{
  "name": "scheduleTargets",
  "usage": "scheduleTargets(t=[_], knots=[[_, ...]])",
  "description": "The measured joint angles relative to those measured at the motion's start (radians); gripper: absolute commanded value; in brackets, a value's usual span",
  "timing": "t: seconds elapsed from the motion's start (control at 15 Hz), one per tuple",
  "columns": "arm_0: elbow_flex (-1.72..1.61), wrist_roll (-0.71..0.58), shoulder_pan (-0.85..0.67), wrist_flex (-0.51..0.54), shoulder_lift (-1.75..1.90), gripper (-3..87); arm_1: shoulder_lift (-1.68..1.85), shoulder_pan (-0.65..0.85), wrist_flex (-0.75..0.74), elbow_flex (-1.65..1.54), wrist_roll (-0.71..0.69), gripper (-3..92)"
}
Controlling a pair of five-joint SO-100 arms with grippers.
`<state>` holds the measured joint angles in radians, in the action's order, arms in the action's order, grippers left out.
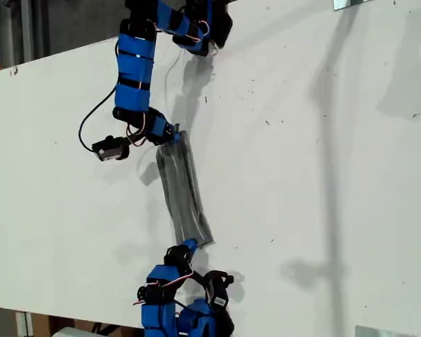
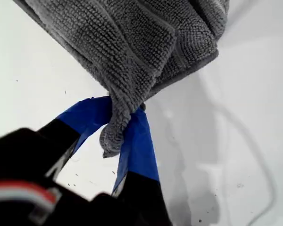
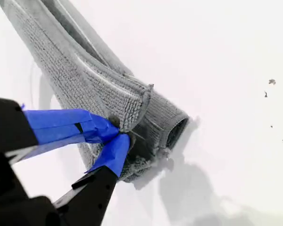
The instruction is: Grasp corners of a square towel and fold twice.
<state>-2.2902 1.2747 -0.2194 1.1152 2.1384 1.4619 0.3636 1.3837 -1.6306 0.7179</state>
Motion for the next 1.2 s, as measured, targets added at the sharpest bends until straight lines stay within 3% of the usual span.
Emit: scheduleTargets(t=[0.67, 0.73, 0.8, 1.07, 1.2], knots=[[-0.117, 0.032, -0.069, -0.176, -0.215, -0.1, -0.213, -0.043, -0.083, 0.028, 0.025, 1.9], [-0.11, 0.032, -0.075, -0.178, -0.235, 2.9, -0.215, -0.051, -0.083, 0.031, 0.026, 14.3], [-0.103, 0.032, -0.077, -0.175, -0.238, 19.0, -0.215, -0.055, -0.081, 0.031, 0.026, 25.6], [-0.026, 0.034, -0.028, -0.017, -0.16, 21.3, -0.14, -0.095, 0.017, 0.032, 0.026, 40.4], [0.009, 0.034, 0.003, 0.06, -0.078, 21.1, -0.055, -0.089, 0.064, 0.032, 0.026, 42.3]])
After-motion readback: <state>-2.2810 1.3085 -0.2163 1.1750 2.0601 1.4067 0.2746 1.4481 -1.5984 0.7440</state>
